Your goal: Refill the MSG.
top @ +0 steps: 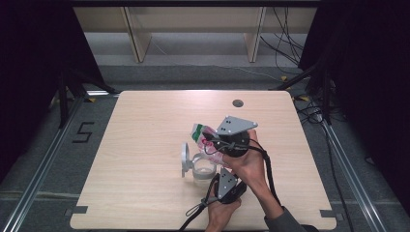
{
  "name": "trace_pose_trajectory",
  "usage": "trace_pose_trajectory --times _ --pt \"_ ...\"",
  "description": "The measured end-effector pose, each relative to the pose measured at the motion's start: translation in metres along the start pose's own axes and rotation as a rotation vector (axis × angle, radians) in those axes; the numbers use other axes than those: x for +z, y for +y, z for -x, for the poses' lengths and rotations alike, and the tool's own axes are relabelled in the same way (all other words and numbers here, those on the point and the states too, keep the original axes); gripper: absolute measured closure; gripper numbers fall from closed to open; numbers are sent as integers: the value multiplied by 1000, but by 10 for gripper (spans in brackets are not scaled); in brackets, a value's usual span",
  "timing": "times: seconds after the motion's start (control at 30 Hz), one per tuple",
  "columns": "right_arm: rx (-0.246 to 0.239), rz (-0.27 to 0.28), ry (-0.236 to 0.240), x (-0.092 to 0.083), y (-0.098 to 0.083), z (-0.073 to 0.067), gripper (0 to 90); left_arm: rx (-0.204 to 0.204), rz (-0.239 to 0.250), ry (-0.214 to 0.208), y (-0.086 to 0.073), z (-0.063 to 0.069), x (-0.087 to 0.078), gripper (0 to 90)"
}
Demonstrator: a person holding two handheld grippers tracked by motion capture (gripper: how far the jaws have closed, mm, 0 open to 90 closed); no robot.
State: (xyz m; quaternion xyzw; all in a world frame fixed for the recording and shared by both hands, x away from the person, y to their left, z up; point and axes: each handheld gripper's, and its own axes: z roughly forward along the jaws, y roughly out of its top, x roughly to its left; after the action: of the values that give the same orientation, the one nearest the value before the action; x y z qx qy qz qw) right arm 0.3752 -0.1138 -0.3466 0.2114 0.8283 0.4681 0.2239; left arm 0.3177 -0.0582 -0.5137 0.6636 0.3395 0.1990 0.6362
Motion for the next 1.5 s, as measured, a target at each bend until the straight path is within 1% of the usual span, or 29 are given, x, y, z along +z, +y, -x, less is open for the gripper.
trace_pose_trajectory --times 0.07,0.2,0.27,0.33,0.4,0.43,0.5,0.53,0.77,1.1,1.17,1.23,1.27,1.33,1.37,1.5 --pt "6 5 -9 1 0 -1 900 -3 1 -2 0 0 0 819" --pt "-2 1 1 2 1 -2 900 -9 5 -3 0 0 0 819" --pt "-1 2 0 2 1 -2 900 -16 4 -13 0 -1 0 819" --pt "-1 -10 9 2 1 -3 900 -17 5 -9 0 0 1 819" --pt "-6 -5 -3 3 1 -3 900 -19 7 -12 0 0 1 819" --pt "2 -7 3 3 1 -4 900 -19 7 -12 0 0 1 819" --pt "-3 -13 13 3 2 -3 900 -20 10 -12 1 0 1 819" --pt "-5 -4 6 4 1 -4 900 -20 11 -13 0 0 1 819" --pt "-2 -7 13 5 2 -4 900 -25 13 -17 1 0 2 819" --pt "3 -16 21 6 2 -4 900 -22 17 -15 0 2 2 819" --pt "4 -13 21 6 2 -4 900 -16 18 -12 1 2 2 819" --pt "5 -17 29 5 2 -3 900 -14 16 -12 1 2 2 819" --pt "3 -16 22 5 2 -3 900 -15 16 -11 1 2 2 819" --pt "9 -16 27 5 2 -3 900 -10 18 -8 1 2 2 819" --pt "11 -6 19 5 2 -4 900 -7 15 -5 1 2 2 819" --pt "9 -8 20 5 2 -3 900 -8 14 -4 1 2 2 819"
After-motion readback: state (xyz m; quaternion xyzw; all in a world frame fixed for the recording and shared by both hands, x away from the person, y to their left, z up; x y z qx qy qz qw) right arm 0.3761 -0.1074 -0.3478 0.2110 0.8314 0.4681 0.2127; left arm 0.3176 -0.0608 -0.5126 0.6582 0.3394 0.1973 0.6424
